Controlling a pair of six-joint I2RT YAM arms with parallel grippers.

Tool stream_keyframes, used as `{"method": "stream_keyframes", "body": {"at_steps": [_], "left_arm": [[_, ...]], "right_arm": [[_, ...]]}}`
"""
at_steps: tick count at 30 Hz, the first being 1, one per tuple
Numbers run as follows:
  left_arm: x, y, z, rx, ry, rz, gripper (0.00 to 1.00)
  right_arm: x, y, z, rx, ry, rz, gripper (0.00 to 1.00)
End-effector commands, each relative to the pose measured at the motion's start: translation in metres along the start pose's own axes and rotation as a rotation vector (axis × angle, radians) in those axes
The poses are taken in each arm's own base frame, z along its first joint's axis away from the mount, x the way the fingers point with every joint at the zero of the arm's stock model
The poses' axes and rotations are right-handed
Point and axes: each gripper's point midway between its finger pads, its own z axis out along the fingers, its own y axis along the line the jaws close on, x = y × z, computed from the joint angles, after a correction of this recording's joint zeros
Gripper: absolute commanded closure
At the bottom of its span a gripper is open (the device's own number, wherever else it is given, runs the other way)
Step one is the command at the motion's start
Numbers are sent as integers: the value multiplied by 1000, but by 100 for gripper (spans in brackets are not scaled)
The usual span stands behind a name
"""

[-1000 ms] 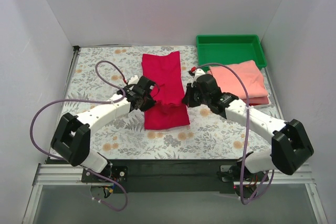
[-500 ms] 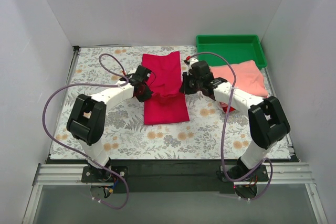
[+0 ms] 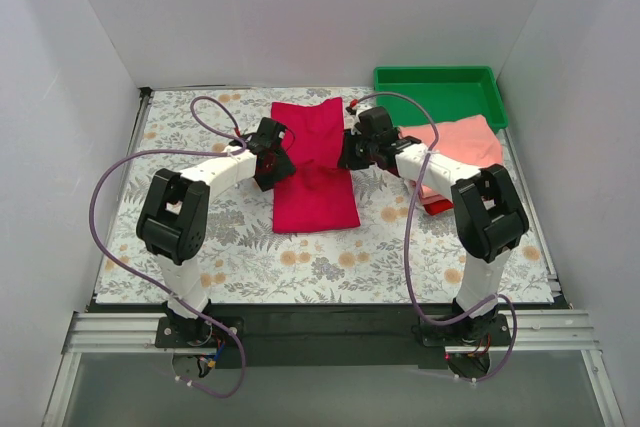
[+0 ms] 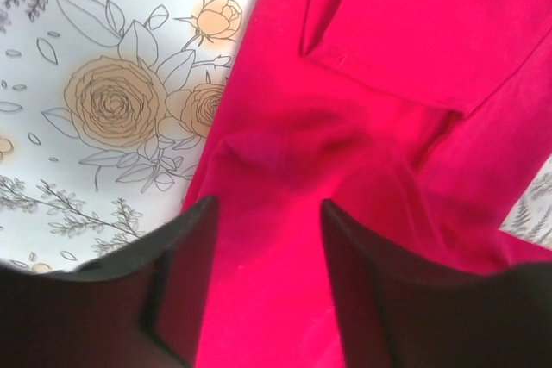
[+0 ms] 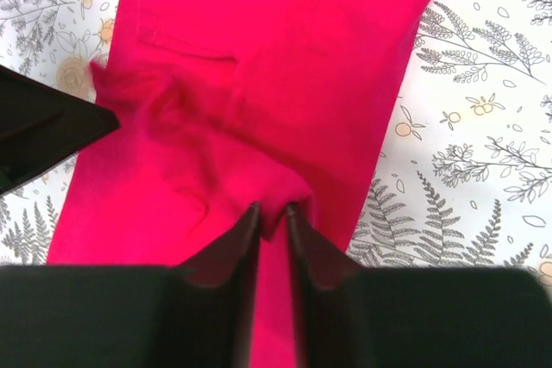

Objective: Fold and stack the t-shirts
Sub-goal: Fold the tshirt

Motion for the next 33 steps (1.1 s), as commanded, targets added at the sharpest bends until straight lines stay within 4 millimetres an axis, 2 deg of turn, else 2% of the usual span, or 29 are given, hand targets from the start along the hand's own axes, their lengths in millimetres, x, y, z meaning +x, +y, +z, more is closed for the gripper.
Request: {"method": "stream_keyframes", "body": {"at_steps": [1,3,4,5,6,8,9,10,11,12,13,15,16,19,20,21,22,23,26,30,31,33], "left_arm": [[-25,-12,-19,42,-77,-17,38],[-29,-14,-25,50,-91,-14,28],[-32,-16,-33,65,-103,-16,23],[-33,-15,-36,67,-108,-15,22],[-33,-14,-39,72,-110,-13,22],[-34,-14,-54,99,-119,-21,20],[-28,-9,-55,98,-109,-22,20],[-23,-6,-58,108,-91,-33,20],[-22,-6,-69,135,-95,-41,20],[-16,-5,-72,149,-81,-41,20],[0,5,-70,147,-39,-39,20],[13,11,-79,176,-18,-44,19],[31,21,-76,171,24,-38,19],[51,31,-84,188,55,-44,18],[65,41,-81,176,84,-45,18],[68,44,-82,181,90,-53,18],[70,44,-85,203,83,-54,18],[78,53,-80,188,97,-55,18],[90,65,-71,165,118,-48,18],[104,73,-61,136,172,-49,30],[106,76,-59,127,172,-47,38],[109,82,-54,101,178,-52,46]], "right_arm": [[-28,7,1,-49,-56,-14,73],[-29,7,2,-63,-51,-7,47],[-30,8,0,-68,-48,-8,39],[-30,10,-1,-70,-47,-1,5],[-29,10,-5,-68,-51,2,2],[-27,12,-12,-74,-51,2,2],[-30,15,-20,-81,-66,3,2],[-18,12,-23,-77,-44,10,2],[-13,12,-26,-76,-41,15,2],[-14,15,-38,-82,-56,17,2],[11,8,-39,-72,-11,38,2],[25,10,-53,-83,-4,53,2],[51,7,-56,-91,45,79,2],[73,10,-72,-115,50,104,2],[97,4,-75,-104,85,126,2],[94,9,-81,-123,56,121,2],[101,9,-84,-133,67,127,2],[102,11,-85,-145,55,129,2],[114,14,-86,-182,73,133,3],[122,13,-81,-186,104,151,9],[124,12,-79,-182,108,153,11],[129,10,-75,-175,126,163,17]]}}
